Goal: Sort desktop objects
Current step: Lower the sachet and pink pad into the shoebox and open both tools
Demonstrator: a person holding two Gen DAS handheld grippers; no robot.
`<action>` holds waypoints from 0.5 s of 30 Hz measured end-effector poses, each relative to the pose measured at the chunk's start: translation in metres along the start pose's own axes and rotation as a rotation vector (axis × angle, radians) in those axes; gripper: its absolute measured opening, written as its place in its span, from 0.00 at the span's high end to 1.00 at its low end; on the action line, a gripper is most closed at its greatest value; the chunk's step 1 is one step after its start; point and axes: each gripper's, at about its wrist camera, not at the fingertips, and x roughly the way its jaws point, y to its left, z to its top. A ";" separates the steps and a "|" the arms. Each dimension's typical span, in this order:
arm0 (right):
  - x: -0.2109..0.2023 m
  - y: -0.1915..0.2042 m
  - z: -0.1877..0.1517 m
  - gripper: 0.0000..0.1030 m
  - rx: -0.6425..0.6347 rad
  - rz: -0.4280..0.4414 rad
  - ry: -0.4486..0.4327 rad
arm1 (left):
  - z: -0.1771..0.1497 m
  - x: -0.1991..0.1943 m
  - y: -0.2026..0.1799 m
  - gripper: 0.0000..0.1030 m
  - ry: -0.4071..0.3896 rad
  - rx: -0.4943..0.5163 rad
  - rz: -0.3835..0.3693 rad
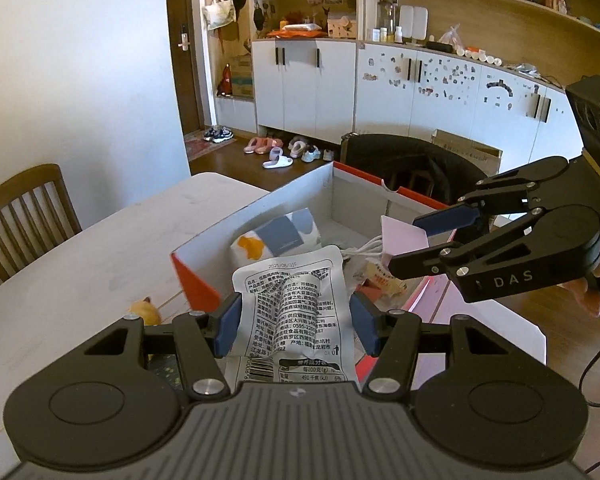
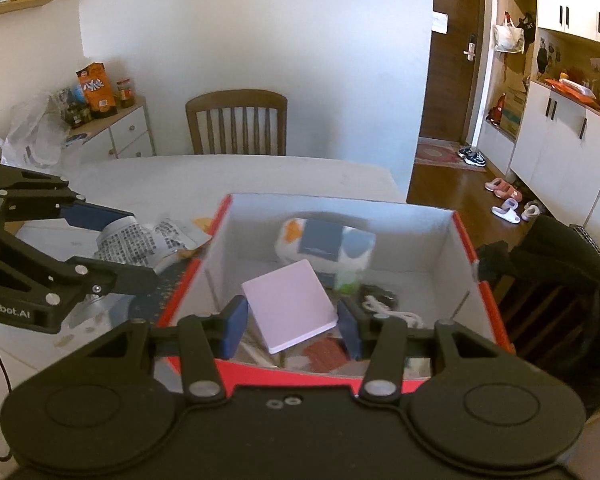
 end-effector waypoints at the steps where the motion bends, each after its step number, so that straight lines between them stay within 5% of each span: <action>1: 0.001 -0.005 -0.001 0.53 0.000 -0.002 0.002 | 0.002 0.005 -0.003 0.45 0.005 0.002 0.001; 15: 0.030 -0.061 -0.005 0.53 0.017 -0.009 0.047 | 0.024 0.077 -0.024 0.44 0.118 0.016 0.040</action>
